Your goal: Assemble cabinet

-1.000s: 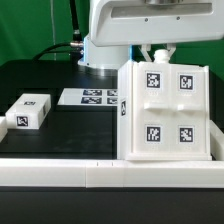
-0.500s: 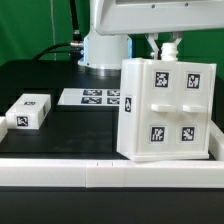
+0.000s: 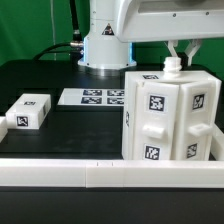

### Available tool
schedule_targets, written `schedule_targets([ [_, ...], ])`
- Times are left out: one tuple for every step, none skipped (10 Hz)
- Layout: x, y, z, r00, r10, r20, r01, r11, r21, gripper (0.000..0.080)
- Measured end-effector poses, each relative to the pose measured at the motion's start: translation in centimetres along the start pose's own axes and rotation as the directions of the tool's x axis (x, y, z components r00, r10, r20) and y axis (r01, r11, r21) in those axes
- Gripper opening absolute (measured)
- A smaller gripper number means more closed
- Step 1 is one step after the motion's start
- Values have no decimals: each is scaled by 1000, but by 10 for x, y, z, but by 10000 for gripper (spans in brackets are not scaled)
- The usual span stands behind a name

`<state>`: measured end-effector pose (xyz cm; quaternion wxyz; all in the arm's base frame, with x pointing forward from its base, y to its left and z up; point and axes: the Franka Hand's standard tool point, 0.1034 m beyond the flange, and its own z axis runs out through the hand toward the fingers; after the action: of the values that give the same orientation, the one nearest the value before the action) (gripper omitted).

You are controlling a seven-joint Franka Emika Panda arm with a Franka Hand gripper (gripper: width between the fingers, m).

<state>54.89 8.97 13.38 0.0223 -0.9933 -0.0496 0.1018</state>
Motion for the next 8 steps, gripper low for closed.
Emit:
schedule_targets([
  [0,-1,2,1000,1,3,-1,1000,-1,2],
  [-1,-1,4,1000,2,6,-2,1000,0,2],
  [-1,0,4,1000,5,7,-5,1000,0,2],
  [-1,0,4,1000,4,7,-4,1000,0,87],
  [-1,0,4,1000,4,7,-4,1000,0,223],
  [-1,0,4,1000,4,8,-4,1000,0,405],
  [-1,0,4,1000,4,8,-4,1000,0,566],
  [-1,0,5,1000,3,7,-3,1000,-1,729],
])
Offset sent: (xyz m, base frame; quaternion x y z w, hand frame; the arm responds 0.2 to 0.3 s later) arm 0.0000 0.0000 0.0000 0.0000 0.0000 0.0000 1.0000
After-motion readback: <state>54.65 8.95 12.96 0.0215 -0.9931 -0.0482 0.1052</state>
